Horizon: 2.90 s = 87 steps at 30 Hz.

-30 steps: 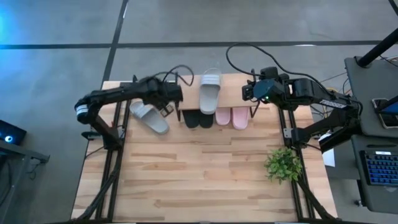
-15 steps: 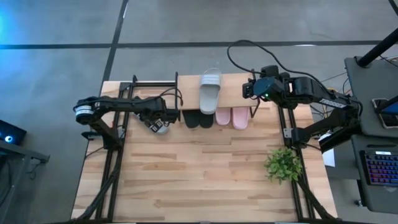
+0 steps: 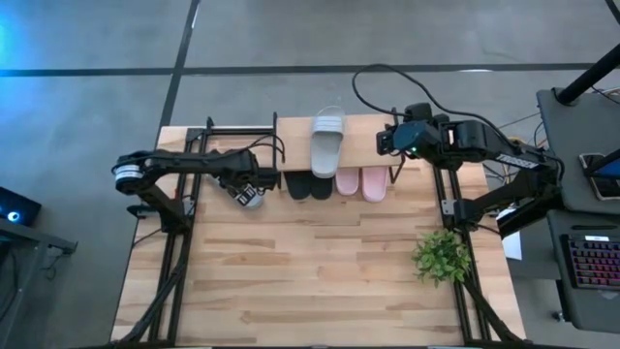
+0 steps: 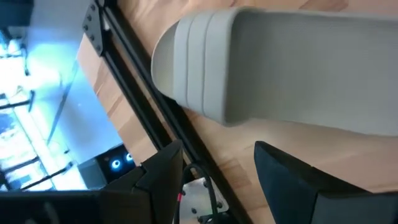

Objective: Pick and place slides into the shelf
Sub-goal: Put the gray slide on the shelf

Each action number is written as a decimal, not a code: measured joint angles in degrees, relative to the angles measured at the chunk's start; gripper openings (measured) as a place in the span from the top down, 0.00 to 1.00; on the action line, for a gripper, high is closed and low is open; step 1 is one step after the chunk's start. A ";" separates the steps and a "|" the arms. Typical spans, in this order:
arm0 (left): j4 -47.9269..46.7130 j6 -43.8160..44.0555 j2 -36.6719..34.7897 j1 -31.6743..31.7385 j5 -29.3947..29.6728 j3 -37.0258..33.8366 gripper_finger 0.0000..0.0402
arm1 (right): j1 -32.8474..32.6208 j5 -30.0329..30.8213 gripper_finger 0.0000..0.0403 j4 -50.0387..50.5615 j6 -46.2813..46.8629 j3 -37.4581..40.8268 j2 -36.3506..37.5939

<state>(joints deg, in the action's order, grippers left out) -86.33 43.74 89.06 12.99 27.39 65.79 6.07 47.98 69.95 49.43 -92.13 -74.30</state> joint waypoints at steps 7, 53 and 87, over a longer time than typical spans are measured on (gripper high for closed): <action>5.39 -9.96 -6.00 -2.35 0.45 9.47 0.54 | 0.69 -0.02 0.41 0.15 -0.79 0.34 -0.02; 28.86 -61.83 12.88 2.88 8.44 37.27 0.54 | 3.87 -1.88 0.41 0.59 -9.63 0.34 0.02; 14.46 -0.22 -0.62 2.55 6.35 -13.85 0.54 | 6.44 -6.96 0.41 -3.32 -9.46 0.32 -2.86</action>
<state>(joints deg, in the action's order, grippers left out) -71.87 43.52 88.44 15.54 33.74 51.95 12.50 41.02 66.64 39.97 -91.81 -77.16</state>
